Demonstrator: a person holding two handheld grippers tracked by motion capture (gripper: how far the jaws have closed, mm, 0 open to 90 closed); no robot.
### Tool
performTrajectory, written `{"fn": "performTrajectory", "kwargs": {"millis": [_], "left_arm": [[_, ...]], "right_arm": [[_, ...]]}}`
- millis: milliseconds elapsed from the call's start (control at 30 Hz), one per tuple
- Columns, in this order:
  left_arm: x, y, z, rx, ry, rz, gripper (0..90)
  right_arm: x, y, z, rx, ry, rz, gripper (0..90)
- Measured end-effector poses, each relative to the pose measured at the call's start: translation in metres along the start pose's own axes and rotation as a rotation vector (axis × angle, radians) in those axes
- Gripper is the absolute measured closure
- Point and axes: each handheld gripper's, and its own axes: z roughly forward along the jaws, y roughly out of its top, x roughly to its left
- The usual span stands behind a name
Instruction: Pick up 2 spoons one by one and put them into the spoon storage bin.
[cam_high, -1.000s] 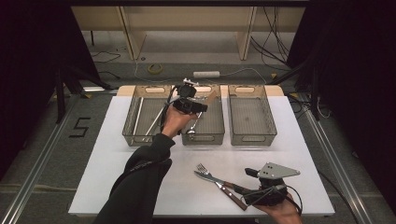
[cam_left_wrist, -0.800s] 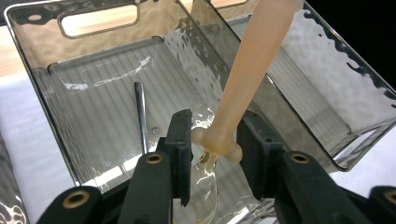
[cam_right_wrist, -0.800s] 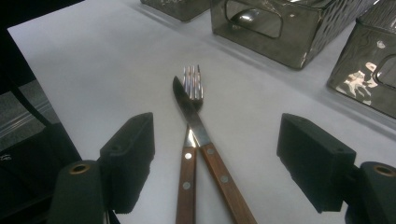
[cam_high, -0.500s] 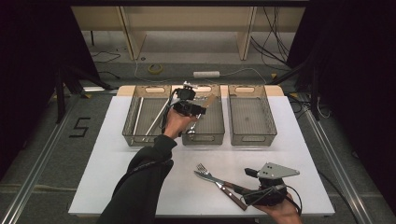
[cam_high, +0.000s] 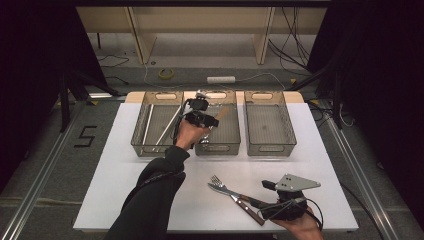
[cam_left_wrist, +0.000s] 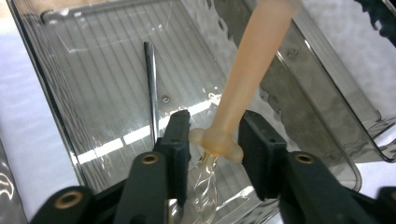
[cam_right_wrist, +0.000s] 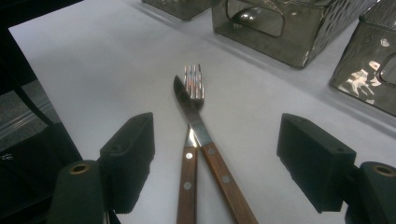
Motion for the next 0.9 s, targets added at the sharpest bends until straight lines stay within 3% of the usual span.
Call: {"fn": "performTrajectory", "kwargs": {"millis": [133, 400, 667, 900], "left_arm": [[0.000, 0.001, -0.005, -0.007, -0.014, -0.015, 47.1], [-0.004, -0.005, -0.028, -0.029, -0.067, 0.024, 35.2], [0.002, -0.035, -0.052, -0.029, -0.109, 0.103, 29.7], [0.011, -0.065, -0.070, -0.043, -0.116, 0.151, 27.7]], "right_arm": [[0.000, 0.000, 0.000, -0.002, 0.000, 0.006, 28.7], [-0.001, -0.001, 0.001, 0.004, -0.002, 0.006, 28.8], [-0.001, 0.000, 0.001, 0.003, -0.007, 0.007, 28.8], [-0.001, -0.001, 0.002, 0.014, -0.005, 0.010, 28.7]]}}
